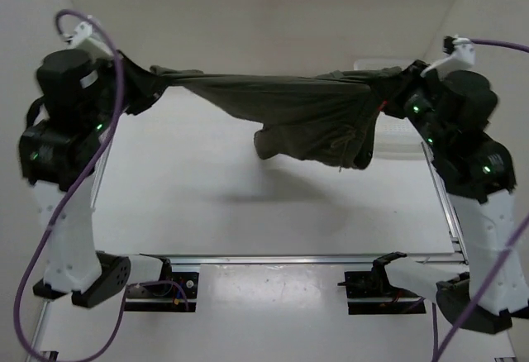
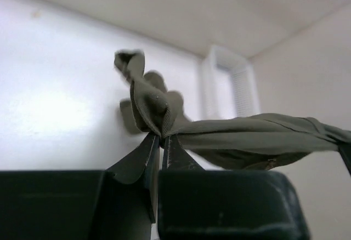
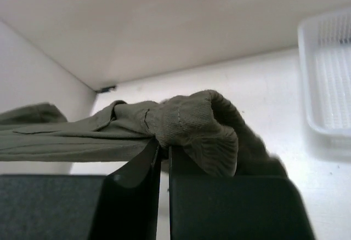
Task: Fold and stack the shorts
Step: Fold the shorts
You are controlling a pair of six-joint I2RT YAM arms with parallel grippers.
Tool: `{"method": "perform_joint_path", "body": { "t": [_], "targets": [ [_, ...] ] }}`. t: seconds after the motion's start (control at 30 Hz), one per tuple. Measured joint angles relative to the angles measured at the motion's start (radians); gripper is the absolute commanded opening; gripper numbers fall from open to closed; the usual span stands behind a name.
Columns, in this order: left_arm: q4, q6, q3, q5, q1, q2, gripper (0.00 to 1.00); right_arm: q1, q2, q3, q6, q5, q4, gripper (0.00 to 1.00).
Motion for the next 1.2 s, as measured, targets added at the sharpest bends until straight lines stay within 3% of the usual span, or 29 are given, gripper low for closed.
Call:
{"method": "perform_joint_path", "body": {
  "t": [0.23,0.5,0.63,0.77,0.87,1.0,1.2],
  "targets": [
    [-0.102,0.001,0.160,0.111,-0.005,-0.165,0.10,0.014,-0.168,0.143,-0.034,-0.104,-0.116,0.00],
    [-0.153,0.001,0.324,0.182,-0.004,-0.196,0.10,0.015,-0.196,0.324,-0.039,-0.209,-0.254,0.00],
    [-0.153,0.002,0.245,0.171,-0.004,-0.201,0.10,0.015,-0.196,0.268,-0.039,-0.195,-0.276,0.00],
    [-0.105,0.014,0.005,0.113,-0.004,-0.192,0.10,0.013,-0.179,0.055,-0.042,-0.141,-0.243,0.00],
    [-0.039,0.034,-0.192,0.068,0.005,-0.122,0.10,0.010,-0.092,-0.120,-0.051,-0.099,-0.181,0.00],
    [0.077,0.069,-0.371,0.034,0.041,0.114,0.10,0.002,0.151,-0.250,-0.071,-0.069,-0.068,0.00],
    [0.143,0.106,-0.354,0.027,0.124,0.567,0.10,-0.002,0.679,-0.149,-0.093,-0.024,0.067,0.00]
  ]
}}
